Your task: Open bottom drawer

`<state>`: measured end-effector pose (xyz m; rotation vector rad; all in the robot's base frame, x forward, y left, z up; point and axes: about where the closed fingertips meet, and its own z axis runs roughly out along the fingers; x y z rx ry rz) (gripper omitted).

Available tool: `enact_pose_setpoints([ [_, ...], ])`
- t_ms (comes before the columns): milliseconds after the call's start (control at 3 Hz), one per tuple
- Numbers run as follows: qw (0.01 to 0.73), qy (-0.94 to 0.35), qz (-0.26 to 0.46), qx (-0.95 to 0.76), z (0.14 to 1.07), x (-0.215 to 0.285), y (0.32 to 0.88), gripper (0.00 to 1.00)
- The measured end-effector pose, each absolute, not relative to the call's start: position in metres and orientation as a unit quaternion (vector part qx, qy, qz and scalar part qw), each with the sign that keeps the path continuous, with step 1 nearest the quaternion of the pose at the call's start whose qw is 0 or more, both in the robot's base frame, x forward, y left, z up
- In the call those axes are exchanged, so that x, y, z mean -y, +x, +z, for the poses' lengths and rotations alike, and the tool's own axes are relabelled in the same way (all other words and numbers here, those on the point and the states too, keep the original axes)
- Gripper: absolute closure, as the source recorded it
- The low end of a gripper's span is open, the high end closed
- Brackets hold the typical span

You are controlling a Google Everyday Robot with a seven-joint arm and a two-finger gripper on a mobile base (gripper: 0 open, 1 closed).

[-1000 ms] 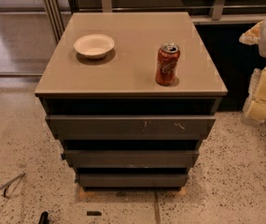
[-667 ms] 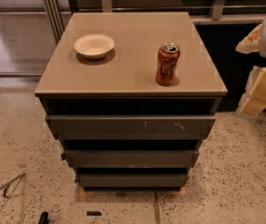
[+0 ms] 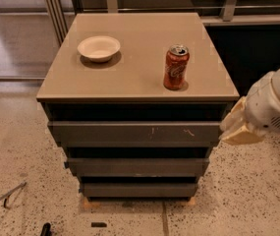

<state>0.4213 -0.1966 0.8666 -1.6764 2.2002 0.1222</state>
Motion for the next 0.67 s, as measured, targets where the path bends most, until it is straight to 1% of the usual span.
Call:
enact_pose_setpoints([
  [333, 0.181, -0.589, 0.098, -0.781, 0.766, 0.182, 0.412, 0.89],
  [667, 0.177, -0.584, 0.103, -0.786, 0.736, 0.180, 0.408, 1.00],
])
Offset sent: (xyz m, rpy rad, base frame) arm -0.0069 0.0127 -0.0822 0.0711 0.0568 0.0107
